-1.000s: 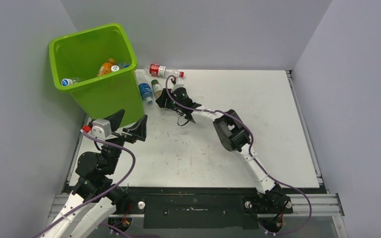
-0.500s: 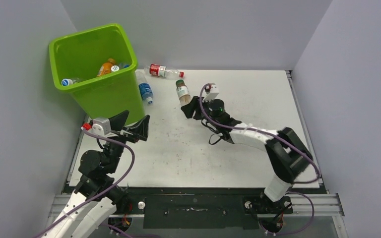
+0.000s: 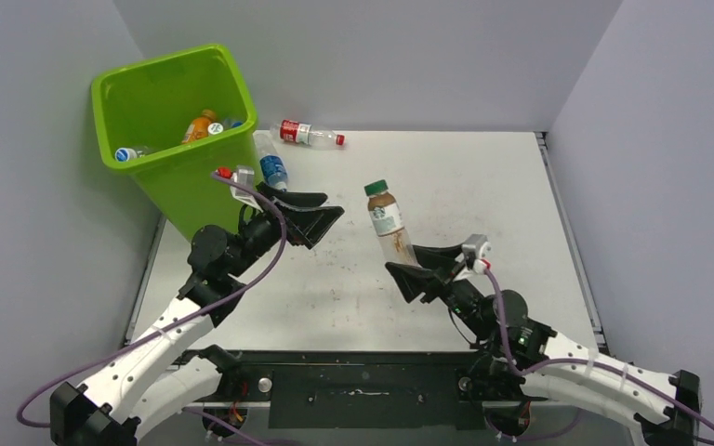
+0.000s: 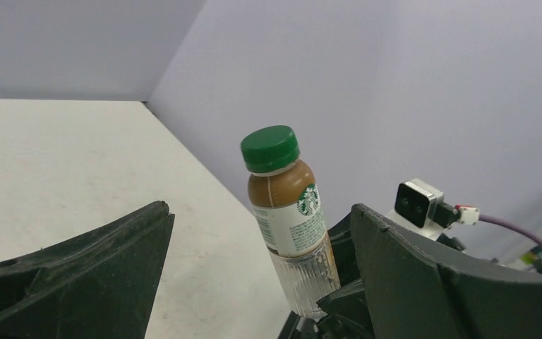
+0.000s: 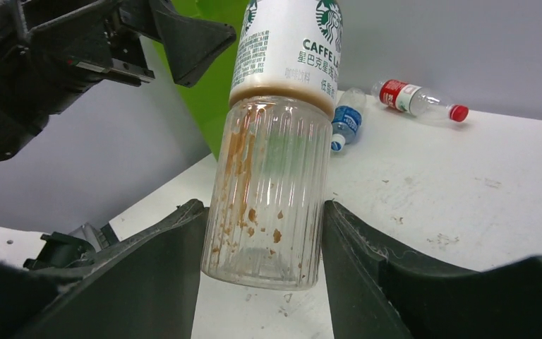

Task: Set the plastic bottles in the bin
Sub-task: Place the plastic bottle in the trash bin.

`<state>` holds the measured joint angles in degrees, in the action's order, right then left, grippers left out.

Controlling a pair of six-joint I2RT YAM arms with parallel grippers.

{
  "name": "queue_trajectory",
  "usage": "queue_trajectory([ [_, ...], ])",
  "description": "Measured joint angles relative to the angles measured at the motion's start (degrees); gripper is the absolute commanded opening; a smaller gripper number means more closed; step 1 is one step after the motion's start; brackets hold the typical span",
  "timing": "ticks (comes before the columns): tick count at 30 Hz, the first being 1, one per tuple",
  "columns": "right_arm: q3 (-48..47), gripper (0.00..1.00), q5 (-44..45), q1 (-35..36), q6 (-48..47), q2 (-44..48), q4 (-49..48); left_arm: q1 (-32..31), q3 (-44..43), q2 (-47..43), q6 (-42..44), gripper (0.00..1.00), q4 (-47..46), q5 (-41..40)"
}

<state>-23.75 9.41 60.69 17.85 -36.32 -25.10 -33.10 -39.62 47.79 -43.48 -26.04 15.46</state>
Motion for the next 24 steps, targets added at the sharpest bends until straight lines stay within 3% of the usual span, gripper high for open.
queue_trajectory([
  [4, 4.7, 0.05, 1.6, 1.8, -2.6, 11.6, 2.0, -0.7, 1.1, 3.4, -8.2, 0.96, -8.2, 2.2],
  [7, 5.2, 0.05, 1.6, 2.0, -4.0, 14.9, 1.5, -2.1, 1.1, 6.5, -12.2, 0.96, -13.8, 3.4],
  [17, 5.2, 0.05, -1.8, 2.4, -5.7, 8.9, -0.9, -7.6, -3.5, 13.2, -13.7, 0.99, -16.6, 3.8],
  [24, 5.2, 0.05, -2.5, 2.8, -5.9, 7.6, -2.4, -8.9, -6.9, 14.5, -10.5, 0.84, -15.7, 2.1],
])
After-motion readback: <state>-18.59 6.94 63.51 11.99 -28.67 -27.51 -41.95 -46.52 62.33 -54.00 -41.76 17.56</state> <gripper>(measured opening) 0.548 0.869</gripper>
